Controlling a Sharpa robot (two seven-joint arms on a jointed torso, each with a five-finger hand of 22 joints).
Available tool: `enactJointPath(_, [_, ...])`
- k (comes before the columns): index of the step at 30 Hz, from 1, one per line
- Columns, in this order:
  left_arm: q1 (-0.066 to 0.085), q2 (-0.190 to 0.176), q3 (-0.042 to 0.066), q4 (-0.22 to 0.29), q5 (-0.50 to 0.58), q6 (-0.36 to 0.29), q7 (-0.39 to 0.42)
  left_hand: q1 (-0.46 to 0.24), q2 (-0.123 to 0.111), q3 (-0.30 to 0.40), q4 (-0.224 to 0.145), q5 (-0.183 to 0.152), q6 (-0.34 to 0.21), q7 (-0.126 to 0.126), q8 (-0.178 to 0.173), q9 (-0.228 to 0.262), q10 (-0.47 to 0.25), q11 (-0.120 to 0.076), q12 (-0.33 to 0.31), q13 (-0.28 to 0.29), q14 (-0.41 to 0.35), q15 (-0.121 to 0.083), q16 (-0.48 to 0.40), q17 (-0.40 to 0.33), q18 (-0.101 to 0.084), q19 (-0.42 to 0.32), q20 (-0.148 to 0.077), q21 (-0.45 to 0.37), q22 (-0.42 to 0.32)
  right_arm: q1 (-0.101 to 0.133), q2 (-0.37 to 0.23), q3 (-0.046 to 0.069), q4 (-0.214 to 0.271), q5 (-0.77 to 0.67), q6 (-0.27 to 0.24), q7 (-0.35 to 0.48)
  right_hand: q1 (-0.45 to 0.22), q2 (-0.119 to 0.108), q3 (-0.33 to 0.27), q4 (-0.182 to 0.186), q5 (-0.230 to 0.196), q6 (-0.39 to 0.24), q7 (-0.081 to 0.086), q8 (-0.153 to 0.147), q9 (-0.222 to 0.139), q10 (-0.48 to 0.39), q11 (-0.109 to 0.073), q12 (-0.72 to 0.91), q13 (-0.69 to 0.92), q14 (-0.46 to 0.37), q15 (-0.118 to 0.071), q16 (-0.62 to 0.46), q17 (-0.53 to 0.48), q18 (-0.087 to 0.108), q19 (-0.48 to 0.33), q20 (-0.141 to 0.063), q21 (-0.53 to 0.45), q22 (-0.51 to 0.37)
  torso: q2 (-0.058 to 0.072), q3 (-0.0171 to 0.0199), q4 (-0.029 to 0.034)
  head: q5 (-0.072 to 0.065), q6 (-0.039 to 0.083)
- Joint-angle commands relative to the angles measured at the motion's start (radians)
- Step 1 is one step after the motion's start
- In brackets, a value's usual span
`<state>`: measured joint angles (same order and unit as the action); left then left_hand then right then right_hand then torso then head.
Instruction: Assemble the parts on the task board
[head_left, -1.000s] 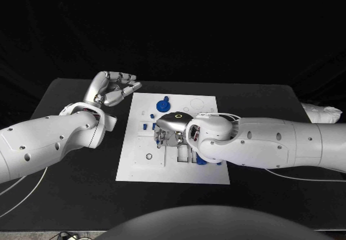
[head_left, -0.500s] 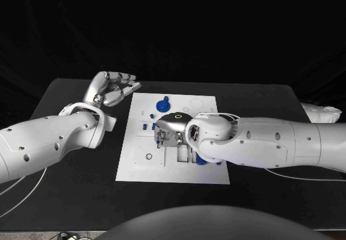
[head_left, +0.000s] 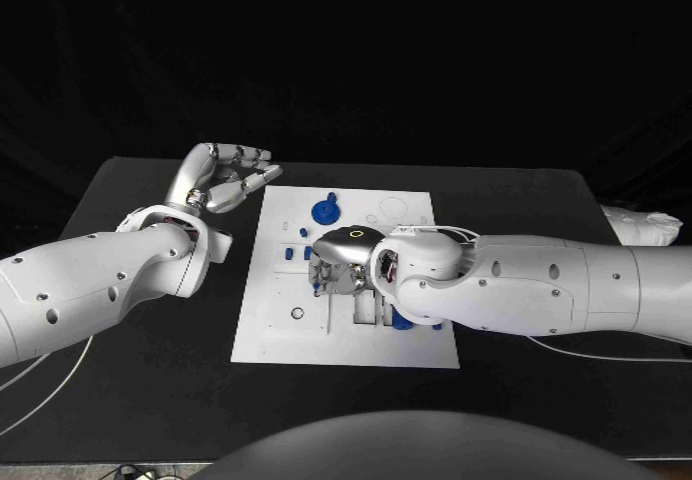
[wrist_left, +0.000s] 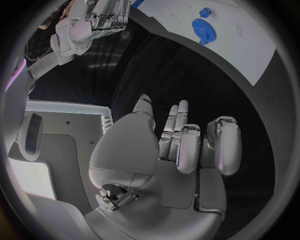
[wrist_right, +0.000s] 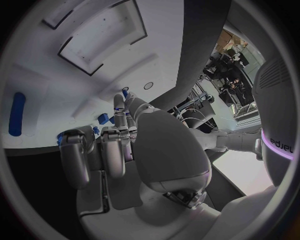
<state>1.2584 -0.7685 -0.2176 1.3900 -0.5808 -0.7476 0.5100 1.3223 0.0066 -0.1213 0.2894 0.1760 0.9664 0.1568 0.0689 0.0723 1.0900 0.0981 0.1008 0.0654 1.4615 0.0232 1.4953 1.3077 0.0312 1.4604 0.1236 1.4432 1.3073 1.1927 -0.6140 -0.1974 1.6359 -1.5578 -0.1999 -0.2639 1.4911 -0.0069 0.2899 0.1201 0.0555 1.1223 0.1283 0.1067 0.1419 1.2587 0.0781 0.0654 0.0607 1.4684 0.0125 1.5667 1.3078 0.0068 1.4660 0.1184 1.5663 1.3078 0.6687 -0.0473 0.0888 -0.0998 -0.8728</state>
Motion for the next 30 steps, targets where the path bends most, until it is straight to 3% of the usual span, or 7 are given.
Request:
enactJointPath(1, [0.000,0.001,0.001,0.003,-0.006,0.010,0.012,-0.001,0.008,-0.005,0.002,0.005,0.008,0.001,-0.002,0.001,0.005,0.001,0.005,-0.001,0.081,0.001,-0.004,0.178,-0.001,0.036,0.002,-0.004,0.221,-0.001,0.002,0.000,0.000,0.006,0.016,-0.004,-0.006,0.005,0.004,0.002,0.003,0.005,0.002,0.001,0.002,-0.003,0.002,-0.005,-0.001,0.102,0.008,0.004,0.263,-0.007,0.105,0.007,0.004,0.263,0.000,0.0001,0.0003,0.000,0.000])
enactJointPath(30, [0.000,0.002,0.001,0.003,-0.007,0.011,0.013,-0.001,0.008,-0.005,0.002,0.005,0.008,0.001,-0.002,0.001,0.005,0.001,0.005,-0.001,0.081,0.001,-0.004,0.178,-0.001,0.036,0.002,-0.004,0.221,-0.004,0.009,-0.001,-0.005,-0.025,0.013,0.005,-0.007,0.005,0.005,0.002,0.003,0.005,0.002,0.001,0.002,-0.004,0.002,-0.005,-0.001,0.102,0.009,0.004,0.263,-0.007,0.105,0.008,0.004,0.263,0.001,-0.0002,-0.0001,-0.002,0.000])
